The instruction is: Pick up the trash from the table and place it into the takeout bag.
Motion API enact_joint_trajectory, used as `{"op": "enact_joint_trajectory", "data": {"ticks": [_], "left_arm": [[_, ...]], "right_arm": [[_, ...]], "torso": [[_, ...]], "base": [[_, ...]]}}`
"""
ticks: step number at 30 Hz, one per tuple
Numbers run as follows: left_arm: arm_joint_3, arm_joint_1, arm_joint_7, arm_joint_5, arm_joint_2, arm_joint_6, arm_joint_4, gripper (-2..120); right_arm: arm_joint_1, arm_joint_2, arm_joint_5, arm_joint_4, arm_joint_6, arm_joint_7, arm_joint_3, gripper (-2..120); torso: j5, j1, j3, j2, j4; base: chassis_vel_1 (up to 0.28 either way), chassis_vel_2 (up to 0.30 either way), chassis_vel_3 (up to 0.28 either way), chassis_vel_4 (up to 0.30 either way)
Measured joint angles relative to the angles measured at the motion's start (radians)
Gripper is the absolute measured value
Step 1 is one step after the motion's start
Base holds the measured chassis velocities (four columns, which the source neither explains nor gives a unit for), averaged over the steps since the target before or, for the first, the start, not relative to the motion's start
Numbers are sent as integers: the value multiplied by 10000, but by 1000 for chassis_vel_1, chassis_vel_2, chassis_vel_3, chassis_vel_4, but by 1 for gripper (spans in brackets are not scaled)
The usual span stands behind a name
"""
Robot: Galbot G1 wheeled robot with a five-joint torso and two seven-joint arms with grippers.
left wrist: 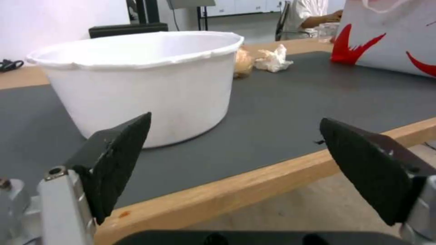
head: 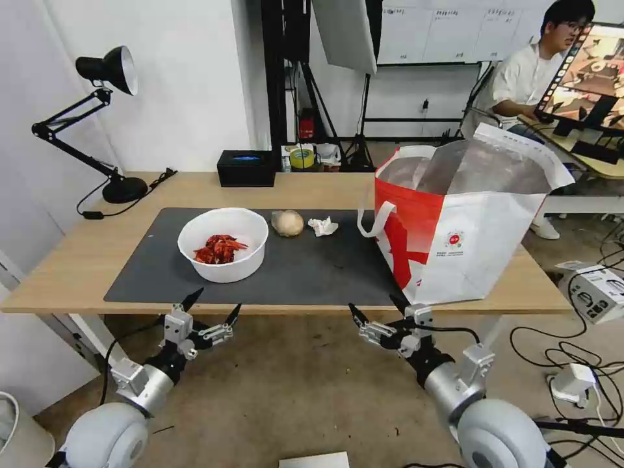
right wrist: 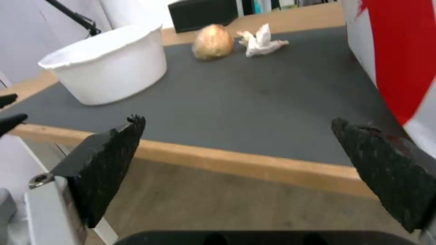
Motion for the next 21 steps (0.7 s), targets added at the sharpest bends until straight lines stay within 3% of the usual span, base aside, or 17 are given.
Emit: {"op": "enact_joint_trajectory", "data": {"ticks": [21], "left_arm": [[-62,382,-13,272,-107,37,-64,100]], "right_arm": [[16,-154,-88,57,-24,-44,48,100]], "torso": [[1,1,0,-1,1]], "base": [[0,0,0,0]]}}
